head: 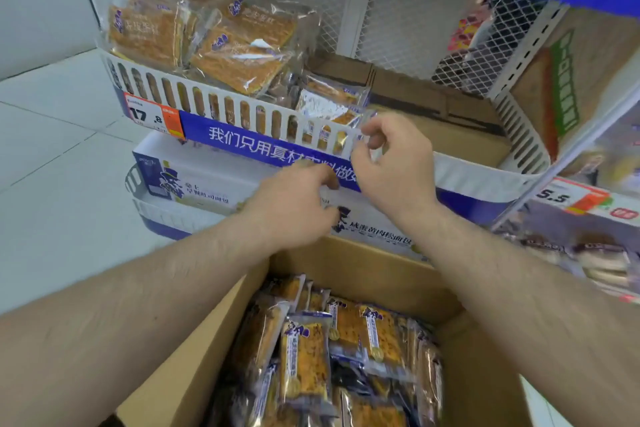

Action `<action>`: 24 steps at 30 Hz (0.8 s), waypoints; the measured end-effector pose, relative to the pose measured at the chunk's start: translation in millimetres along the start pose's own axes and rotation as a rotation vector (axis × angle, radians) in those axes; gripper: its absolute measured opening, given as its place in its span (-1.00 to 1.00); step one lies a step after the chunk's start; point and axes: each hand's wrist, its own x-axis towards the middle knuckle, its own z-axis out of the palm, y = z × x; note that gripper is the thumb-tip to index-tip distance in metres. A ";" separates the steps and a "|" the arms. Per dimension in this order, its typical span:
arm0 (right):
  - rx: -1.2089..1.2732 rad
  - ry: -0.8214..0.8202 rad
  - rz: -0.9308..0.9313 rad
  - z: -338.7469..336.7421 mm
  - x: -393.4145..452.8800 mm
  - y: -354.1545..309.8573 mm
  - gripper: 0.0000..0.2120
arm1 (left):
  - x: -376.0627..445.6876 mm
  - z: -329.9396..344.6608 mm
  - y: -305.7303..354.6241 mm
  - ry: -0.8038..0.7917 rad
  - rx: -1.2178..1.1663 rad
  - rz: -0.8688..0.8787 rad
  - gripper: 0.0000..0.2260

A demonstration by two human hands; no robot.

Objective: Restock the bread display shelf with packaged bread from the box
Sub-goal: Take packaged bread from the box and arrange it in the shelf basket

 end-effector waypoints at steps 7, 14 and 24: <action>-0.009 -0.725 0.832 36.9 -132.3 33.3 -0.91 | -35.9 21.9 -13.3 -0.478 0.028 -0.144 -0.68; 0.148 -0.984 1.324 74.2 -219.1 21.3 -0.44 | -34.8 27.5 -35.9 -0.603 0.063 -0.157 -0.69; 0.381 -0.839 1.391 59.2 -210.6 35.6 -0.57 | -37.1 30.1 -47.5 -0.576 -0.072 -0.187 -0.55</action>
